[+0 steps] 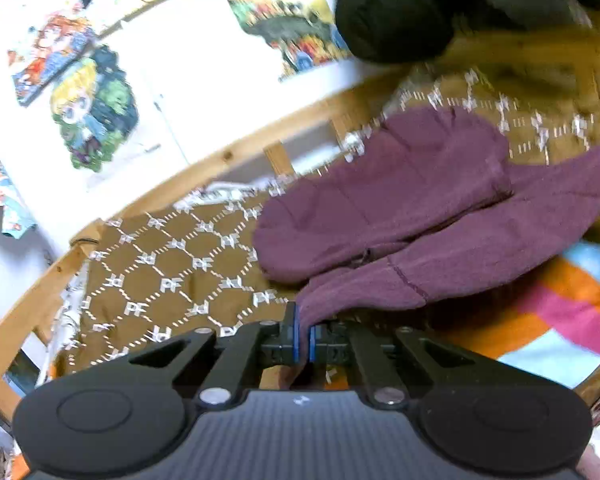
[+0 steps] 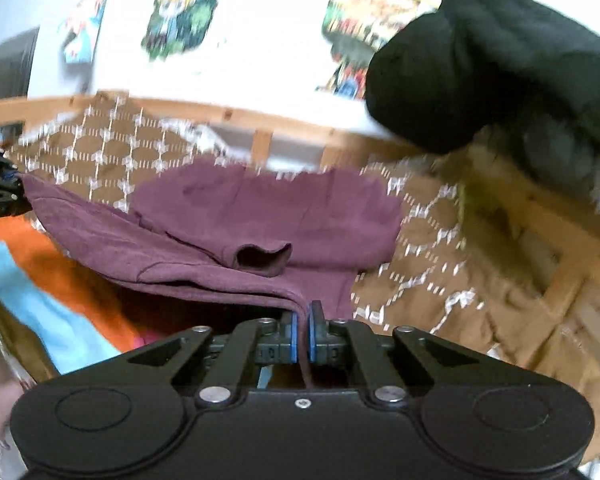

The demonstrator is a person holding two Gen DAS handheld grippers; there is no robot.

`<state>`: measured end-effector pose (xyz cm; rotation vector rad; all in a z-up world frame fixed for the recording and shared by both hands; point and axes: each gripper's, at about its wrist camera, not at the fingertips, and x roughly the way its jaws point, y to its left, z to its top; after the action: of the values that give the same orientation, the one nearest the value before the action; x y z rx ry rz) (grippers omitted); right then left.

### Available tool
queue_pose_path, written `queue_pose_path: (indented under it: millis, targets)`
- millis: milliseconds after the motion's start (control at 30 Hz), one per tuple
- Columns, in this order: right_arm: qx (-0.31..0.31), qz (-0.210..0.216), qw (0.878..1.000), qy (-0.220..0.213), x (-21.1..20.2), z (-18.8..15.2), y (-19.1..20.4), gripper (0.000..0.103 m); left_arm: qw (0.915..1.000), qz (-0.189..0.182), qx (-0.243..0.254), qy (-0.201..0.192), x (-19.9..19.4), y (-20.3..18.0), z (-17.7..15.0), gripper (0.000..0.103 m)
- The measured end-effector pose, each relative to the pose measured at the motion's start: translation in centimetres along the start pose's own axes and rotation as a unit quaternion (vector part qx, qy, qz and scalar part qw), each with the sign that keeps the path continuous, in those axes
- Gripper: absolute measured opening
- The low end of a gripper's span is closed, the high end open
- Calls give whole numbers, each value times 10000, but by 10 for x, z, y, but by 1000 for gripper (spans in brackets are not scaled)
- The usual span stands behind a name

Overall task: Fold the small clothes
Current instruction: 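Grasp the hem with the right gripper while the left gripper grasps the hem, then lift the hem with both grippers and carry it toward the collar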

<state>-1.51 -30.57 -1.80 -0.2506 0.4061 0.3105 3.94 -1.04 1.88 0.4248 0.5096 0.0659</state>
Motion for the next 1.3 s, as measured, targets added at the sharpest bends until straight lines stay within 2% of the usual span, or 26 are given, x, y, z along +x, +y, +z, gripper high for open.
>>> queue_pose_path:
  millis: [167,300,467,633,767,933,1100,1300]
  targets:
    - [1,18,9998,-207,-34,12,5,4,9997,89,51,-212,-38,10,0,4]
    - [117,57,9993,-362,-75,19,7,4,9997,-161,-142,-111,-74,24,-3,5]
    - [31,217,9980,-587,-133,36,21,4,9993,-248,15,-296,-120,38,3,5]
    - [1,328,9970,-697,-160,60,19,4,9984,-507,-227,-130,-129,59,25,5]
    - [104,333,9972,-668,-140,77,8,4,9984,-567,6,-15,-103,60,46,5]
    - [-79,142,9977,-659,-81,95,-8,4,9982,-476,70,372,-54,57,79,5]
    - [-108,-83,9975,-699,-25,117,-28,4,9985,-141,-16,524,-4,62,115,6]
    - [-204,-340,9973,-615,61,136,-44,4,9976,169,19,669,85,58,139,6]
